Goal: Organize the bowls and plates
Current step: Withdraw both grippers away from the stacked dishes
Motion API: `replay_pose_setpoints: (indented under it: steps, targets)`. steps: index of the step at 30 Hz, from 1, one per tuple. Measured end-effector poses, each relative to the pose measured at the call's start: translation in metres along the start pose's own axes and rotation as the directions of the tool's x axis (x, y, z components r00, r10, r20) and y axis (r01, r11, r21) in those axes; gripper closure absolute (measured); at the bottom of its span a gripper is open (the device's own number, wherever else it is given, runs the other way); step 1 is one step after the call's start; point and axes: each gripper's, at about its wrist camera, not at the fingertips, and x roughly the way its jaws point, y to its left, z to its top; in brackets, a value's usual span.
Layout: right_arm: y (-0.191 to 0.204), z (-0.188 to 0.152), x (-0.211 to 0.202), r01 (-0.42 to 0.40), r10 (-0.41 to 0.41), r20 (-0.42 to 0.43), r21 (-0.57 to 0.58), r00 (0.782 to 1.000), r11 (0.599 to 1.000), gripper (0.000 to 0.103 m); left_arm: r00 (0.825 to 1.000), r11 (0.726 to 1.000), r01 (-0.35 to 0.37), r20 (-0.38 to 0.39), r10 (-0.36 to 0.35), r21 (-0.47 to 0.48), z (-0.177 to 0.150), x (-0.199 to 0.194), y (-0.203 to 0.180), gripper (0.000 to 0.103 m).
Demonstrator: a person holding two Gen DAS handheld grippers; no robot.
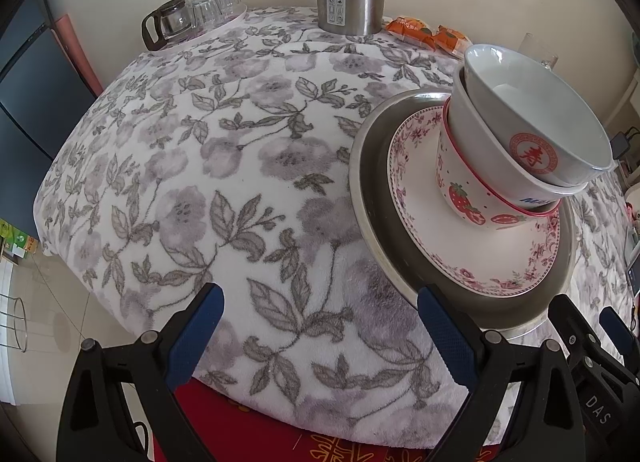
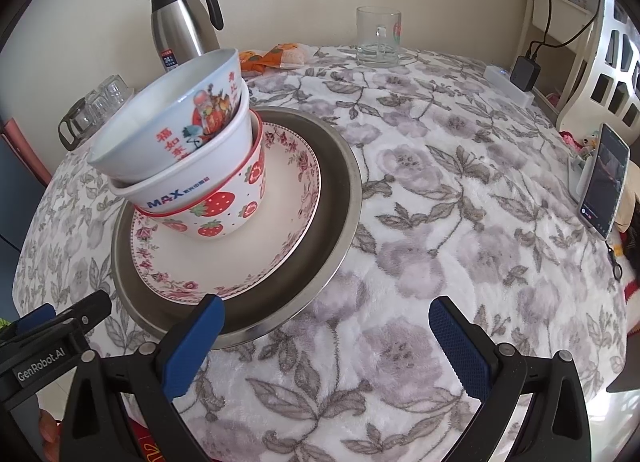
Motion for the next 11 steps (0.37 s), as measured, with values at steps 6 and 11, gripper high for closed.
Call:
replay_pose_setpoints:
  steps: [6,11]
  targets:
    - [-0.0004,-0.0001,0.0,0.0,0.0,0.0,0.001,1.0,1.0,0.0,1.0,1.0,-0.001,0.007,0.001,-0.001,0.0007,-0.0022,-0.0012,0.005]
    - [-0.0005,-0.0001,0.0002,0.001,-0.001,0.0,0.001,1.0,1.0,0.0,1.0,1.0,0.003,0.013,-0.003,0.003,-0.0002,-0.0033,-0.0029,0.005]
